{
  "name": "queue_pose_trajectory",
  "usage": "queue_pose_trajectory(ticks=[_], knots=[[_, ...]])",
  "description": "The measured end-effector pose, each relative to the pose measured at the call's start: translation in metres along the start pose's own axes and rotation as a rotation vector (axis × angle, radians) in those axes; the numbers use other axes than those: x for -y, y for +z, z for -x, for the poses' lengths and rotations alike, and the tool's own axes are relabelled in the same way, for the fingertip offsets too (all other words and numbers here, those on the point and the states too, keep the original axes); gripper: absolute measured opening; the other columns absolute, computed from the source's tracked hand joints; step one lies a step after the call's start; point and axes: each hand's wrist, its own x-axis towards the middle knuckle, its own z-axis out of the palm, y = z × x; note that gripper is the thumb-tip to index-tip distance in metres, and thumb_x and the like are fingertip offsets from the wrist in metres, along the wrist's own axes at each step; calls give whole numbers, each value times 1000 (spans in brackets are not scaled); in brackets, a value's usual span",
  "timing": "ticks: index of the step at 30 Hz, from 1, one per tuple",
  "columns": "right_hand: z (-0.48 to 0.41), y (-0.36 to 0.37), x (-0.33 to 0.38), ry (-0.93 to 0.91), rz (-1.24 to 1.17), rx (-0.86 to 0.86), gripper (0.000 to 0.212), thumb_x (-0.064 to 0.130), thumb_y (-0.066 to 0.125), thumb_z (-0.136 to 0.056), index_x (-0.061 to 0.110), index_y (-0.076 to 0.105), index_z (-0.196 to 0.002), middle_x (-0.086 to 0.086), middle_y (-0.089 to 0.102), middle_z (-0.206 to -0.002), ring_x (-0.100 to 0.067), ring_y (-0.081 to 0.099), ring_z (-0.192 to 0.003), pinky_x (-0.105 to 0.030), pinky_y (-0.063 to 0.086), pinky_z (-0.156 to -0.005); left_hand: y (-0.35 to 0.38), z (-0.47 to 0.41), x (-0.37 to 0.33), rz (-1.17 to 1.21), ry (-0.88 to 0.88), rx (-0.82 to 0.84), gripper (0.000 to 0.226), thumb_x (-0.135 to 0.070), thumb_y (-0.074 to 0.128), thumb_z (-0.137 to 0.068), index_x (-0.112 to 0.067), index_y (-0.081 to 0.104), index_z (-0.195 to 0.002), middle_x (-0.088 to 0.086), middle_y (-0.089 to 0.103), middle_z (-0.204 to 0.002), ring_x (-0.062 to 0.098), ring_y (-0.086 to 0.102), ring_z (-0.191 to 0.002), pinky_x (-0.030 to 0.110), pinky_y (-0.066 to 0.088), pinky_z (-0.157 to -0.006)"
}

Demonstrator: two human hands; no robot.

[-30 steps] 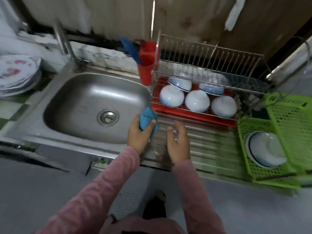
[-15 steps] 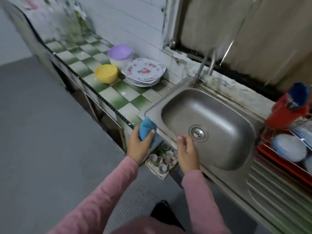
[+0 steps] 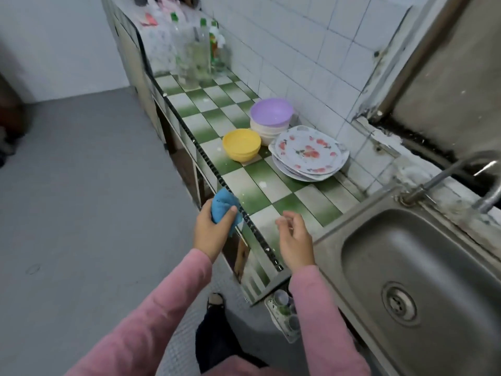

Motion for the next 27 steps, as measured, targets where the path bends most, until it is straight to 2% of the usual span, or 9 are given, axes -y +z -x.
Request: queue_pose_trajectory(ticks=[2, 6, 13, 15, 19, 23, 27], knots=[[-35, 16, 17, 18, -4, -7, 23, 30, 48, -102, 25, 54, -123, 9, 60, -103, -15, 57, -101, -28, 41, -84, 0, -40, -6, 0, -5, 3, 20, -17, 67, -92, -32, 56, -97, 1, 65, -97, 16, 64, -87, 30, 57, -77], [-100, 45, 46, 60, -51, -9, 20, 28, 46, -102, 24, 51, -121, 1, 60, -115, -18, 57, -105, -29, 38, -84, -1, -117, -13, -30, -28, 26, 20, -19, 68, -91, -24, 58, -108, 7, 67, -104, 23, 66, -95, 38, 58, -84], [-192, 84, 78, 184, 44, 17, 34, 32, 46, -104, 19, 47, -135, -2, 56, -124, -16, 49, -103, -27, 40, -83, -6, -229, -18, -53, -48, 31, 23, -23, 68, -91, -24, 58, -111, 5, 67, -105, 24, 67, -95, 43, 58, -85], [-215, 95, 81, 233, 107, 52, 41, 36, 47, -104, 16, 43, -140, -6, 55, -131, -19, 48, -107, -29, 39, -91, -7, -256, -19, -62, -51, 41, 19, -23, 68, -91, -28, 59, -107, 3, 67, -103, 23, 67, -94, 43, 58, -85], [-258, 122, 76, 373, 152, 76, 60, 44, 52, -100, 15, 35, -149, -8, 48, -145, -28, 46, -132, -38, 37, -106, -10, -318, -16, -101, -62, 68, 18, -23, 69, -90, -35, 57, -96, 1, 66, -99, 24, 66, -93, 47, 57, -86], [-298, 158, 74, 405, 98, -6, 99, 55, 72, -83, 15, 20, -157, -8, 34, -158, -27, 35, -144, -45, 32, -117, -7, -379, -14, -155, -66, 156, 16, -23, 69, -90, -33, 57, -92, 2, 66, -95, 25, 65, -89, 49, 56, -85], [-328, 188, 88, 389, 139, -148, 124, 51, 86, -69, 14, 7, -159, -11, 26, -160, -31, 31, -145, -46, 31, -117, -5, -429, -18, -188, -89, 286, 11, -26, 66, -93, -31, 57, -96, 7, 68, -98, 26, 65, -89, 46, 57, -83]])
